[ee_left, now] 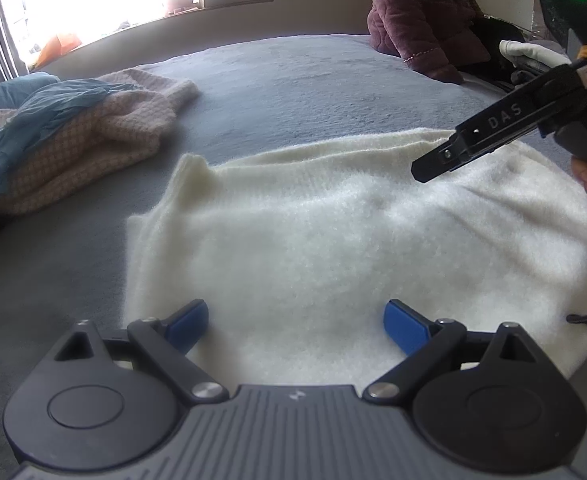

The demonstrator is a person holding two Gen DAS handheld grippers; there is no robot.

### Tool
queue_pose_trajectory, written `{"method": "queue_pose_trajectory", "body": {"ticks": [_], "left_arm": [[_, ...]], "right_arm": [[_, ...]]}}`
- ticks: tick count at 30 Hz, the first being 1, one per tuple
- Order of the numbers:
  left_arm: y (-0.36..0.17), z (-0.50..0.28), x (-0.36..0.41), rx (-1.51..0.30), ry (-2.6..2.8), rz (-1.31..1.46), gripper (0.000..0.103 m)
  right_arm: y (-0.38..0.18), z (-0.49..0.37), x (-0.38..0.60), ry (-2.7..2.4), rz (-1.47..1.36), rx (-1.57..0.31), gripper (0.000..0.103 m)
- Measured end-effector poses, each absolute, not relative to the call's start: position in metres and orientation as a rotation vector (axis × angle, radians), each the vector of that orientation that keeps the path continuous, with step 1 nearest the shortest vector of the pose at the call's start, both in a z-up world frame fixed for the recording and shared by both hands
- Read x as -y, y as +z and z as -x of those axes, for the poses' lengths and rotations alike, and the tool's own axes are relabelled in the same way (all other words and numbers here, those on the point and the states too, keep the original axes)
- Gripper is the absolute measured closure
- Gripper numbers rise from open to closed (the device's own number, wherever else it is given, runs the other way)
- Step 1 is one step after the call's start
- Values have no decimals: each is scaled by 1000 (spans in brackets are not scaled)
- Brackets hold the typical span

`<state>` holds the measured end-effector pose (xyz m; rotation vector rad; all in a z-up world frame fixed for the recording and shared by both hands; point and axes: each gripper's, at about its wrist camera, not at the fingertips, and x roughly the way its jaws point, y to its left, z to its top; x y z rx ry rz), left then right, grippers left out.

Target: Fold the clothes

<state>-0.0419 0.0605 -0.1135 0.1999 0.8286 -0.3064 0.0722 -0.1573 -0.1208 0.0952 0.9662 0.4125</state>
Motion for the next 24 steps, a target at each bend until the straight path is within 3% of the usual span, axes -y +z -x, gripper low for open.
{"method": "queue_pose_trajectory", "body": {"ticks": [24], "left_arm": [[-113,42,-61,-830,-300,-198,7]], "right_arm": [[-115,-67,154,412,-84,-939,53]]}}
